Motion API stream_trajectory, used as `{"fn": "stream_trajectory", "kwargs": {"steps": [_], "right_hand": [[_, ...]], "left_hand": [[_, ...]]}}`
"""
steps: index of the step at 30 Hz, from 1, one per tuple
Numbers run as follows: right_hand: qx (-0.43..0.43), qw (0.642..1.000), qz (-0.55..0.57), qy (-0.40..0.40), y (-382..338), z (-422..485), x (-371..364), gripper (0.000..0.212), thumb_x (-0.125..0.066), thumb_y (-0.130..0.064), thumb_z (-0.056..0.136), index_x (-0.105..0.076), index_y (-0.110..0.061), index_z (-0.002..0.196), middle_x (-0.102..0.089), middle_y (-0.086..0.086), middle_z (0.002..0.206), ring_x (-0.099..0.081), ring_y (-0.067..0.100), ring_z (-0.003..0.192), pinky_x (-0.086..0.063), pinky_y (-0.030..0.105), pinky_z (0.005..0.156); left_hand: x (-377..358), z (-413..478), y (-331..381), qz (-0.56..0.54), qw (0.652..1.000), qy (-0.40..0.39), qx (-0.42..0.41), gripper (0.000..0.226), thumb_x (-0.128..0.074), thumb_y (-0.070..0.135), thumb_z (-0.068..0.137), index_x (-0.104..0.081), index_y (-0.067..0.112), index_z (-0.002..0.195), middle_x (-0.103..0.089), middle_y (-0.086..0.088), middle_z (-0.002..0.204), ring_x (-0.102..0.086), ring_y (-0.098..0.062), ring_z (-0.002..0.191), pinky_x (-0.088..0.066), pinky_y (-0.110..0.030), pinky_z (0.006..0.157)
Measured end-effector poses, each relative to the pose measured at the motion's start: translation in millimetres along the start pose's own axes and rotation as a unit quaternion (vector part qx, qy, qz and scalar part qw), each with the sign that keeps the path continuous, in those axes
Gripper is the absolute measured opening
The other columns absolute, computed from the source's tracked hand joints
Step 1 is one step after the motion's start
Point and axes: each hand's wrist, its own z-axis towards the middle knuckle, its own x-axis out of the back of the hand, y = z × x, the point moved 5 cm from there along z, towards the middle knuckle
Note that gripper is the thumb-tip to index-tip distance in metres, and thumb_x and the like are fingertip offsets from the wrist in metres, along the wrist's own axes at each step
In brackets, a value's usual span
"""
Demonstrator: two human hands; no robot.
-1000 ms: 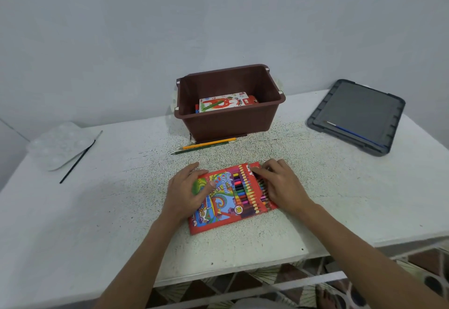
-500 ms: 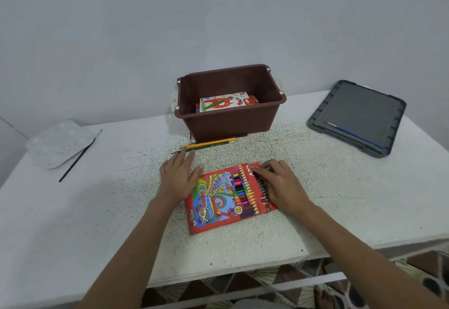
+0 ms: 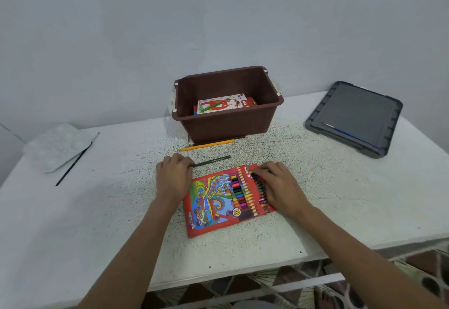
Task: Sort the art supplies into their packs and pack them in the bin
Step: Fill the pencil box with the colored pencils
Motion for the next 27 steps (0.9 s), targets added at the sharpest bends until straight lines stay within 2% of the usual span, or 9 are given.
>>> {"fn": "stream_trajectory", "kwargs": {"steps": [5,9,12,14,17,21,23,27], "right_hand": [[-0.018,1.000,0.017,0.015,0.3,-1.9,1.4,0.047,-0.035,-0.036,0.094,-0.059,-0.013,0.128,-0.058,0.003,0.113,-0.051,0.017,0.095,-0.046,0.030,0.079],[-0.029,0.999,0.029,0.026,-0.2,-2.4,2.7,0.045,-0.033,-0.034,0.096,-0.057,-0.013,0.127,-0.057,0.002,0.112,-0.053,0.018,0.096,-0.048,0.032,0.082],[-0.031,0.999,0.027,0.034,-0.5,-3.9,2.6,0.043,-0.032,-0.031,0.097,-0.055,-0.012,0.129,-0.056,0.002,0.115,-0.053,0.016,0.098,-0.049,0.032,0.083],[-0.030,0.998,0.025,0.042,-2.1,-5.3,3.5,0.041,-0.033,-0.031,0.099,-0.053,-0.012,0.130,-0.055,0.001,0.116,-0.052,0.015,0.098,-0.049,0.031,0.083],[-0.004,0.998,0.008,0.058,-7.9,-7.2,6.0,0.039,-0.037,-0.032,0.102,-0.053,-0.010,0.129,-0.055,0.003,0.115,-0.053,0.015,0.097,-0.051,0.031,0.079],[0.029,0.996,-0.011,0.080,-15.0,-8.9,9.3,0.038,-0.040,-0.033,0.103,-0.054,-0.009,0.129,-0.056,0.006,0.116,-0.053,0.017,0.098,-0.048,0.028,0.080],[0.034,0.995,-0.012,0.091,-15.5,-8.6,10.6,0.037,-0.044,-0.032,0.102,-0.054,-0.008,0.130,-0.056,0.007,0.115,-0.053,0.019,0.097,-0.047,0.029,0.080],[0.048,0.993,-0.017,0.104,-15.3,-7.8,11.4,0.036,-0.044,-0.033,0.103,-0.057,-0.009,0.127,-0.056,0.007,0.110,-0.052,0.020,0.093,-0.047,0.031,0.075]], "left_hand": [[10.9,0.0,13.4,-0.051,0.998,0.024,-0.019,0.011,-0.064,0.018,0.090,-0.065,0.018,0.101,-0.065,-0.002,0.097,-0.060,-0.025,0.090,-0.043,-0.040,0.079],[25.4,-2.5,30.1,-0.205,0.977,0.048,0.000,0.011,-0.063,0.018,0.091,-0.057,0.019,0.101,-0.064,0.006,0.096,-0.062,-0.008,0.084,-0.048,-0.026,0.068],[32.8,-4.1,37.5,-0.331,0.941,0.044,0.050,0.013,-0.067,0.015,0.089,-0.058,0.020,0.097,-0.066,0.010,0.093,-0.063,-0.001,0.087,-0.047,-0.016,0.075],[35.1,-6.6,42.5,-0.396,0.915,0.029,0.070,0.016,-0.067,0.012,0.089,-0.058,0.021,0.099,-0.067,0.010,0.094,-0.066,-0.003,0.087,-0.051,-0.019,0.080],[33.5,-10.6,52.4,-0.455,0.889,-0.004,0.056,0.019,-0.068,0.007,0.089,-0.061,0.022,0.099,-0.070,0.007,0.096,-0.069,-0.009,0.088,-0.055,-0.026,0.082],[25.1,-15.0,68.3,-0.532,0.843,-0.066,0.044,0.014,-0.071,0.002,0.085,-0.064,0.009,0.094,-0.072,-0.004,0.096,-0.070,-0.017,0.094,-0.056,-0.036,0.087],[20.6,-18.8,77.7,-0.555,0.824,-0.103,0.048,0.014,-0.072,0.002,0.084,-0.064,0.007,0.093,-0.073,-0.006,0.095,-0.071,-0.019,0.094,-0.056,-0.036,0.085],[14.1,-25.2,91.1,-0.562,0.815,-0.133,0.046,0.015,-0.075,0.004,0.082,-0.066,0.007,0.093,-0.075,-0.005,0.093,-0.071,-0.021,0.092,-0.057,-0.036,0.084]]}}
